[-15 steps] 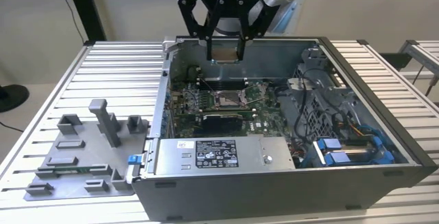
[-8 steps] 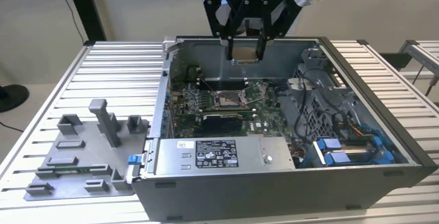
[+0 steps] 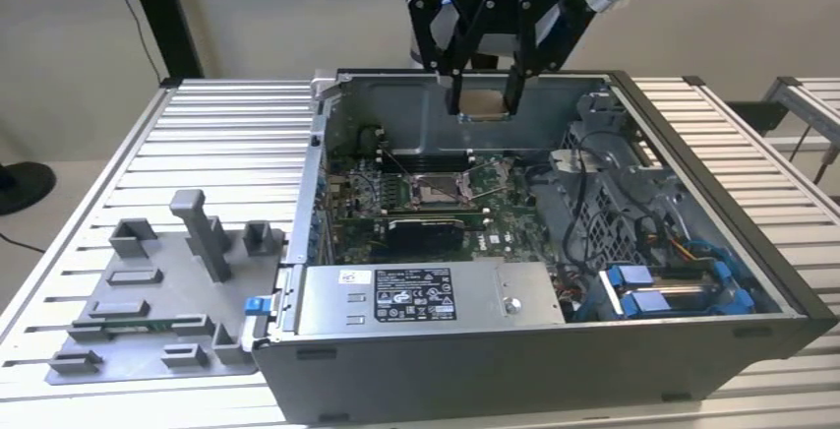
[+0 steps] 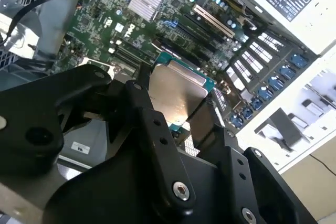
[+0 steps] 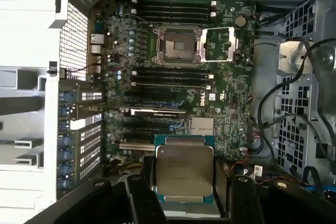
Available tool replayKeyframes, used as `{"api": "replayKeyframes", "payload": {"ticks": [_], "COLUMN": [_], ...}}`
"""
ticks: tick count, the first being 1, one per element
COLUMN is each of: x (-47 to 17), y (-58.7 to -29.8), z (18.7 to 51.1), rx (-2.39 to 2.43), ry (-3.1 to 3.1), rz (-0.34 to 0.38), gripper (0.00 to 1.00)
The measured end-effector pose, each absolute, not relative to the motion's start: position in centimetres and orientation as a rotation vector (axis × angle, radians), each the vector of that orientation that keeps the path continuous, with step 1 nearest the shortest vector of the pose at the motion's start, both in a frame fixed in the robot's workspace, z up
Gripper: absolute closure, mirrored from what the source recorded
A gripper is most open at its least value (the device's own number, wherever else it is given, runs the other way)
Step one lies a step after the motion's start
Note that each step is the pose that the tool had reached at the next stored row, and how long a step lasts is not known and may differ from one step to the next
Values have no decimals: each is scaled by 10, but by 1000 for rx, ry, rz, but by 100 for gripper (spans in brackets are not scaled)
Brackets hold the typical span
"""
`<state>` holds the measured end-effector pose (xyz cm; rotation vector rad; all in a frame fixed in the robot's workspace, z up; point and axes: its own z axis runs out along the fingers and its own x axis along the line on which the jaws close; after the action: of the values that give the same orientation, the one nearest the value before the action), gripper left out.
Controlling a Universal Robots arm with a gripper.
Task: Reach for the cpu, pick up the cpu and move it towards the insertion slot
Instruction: 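Pick up the cpu and move it towards the insertion slot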
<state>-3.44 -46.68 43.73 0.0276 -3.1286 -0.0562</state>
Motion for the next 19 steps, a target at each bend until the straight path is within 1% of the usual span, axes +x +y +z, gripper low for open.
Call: {"api": "replayKeyframes", "payload": {"ticks": [14, 19], "x": [-31, -30], "y": [-453, -445], "z": [429, 427], "rx": [-23, -31], "ry": [-3129, -3129], "rz": [-56, -57], "gripper": [100, 100]}}
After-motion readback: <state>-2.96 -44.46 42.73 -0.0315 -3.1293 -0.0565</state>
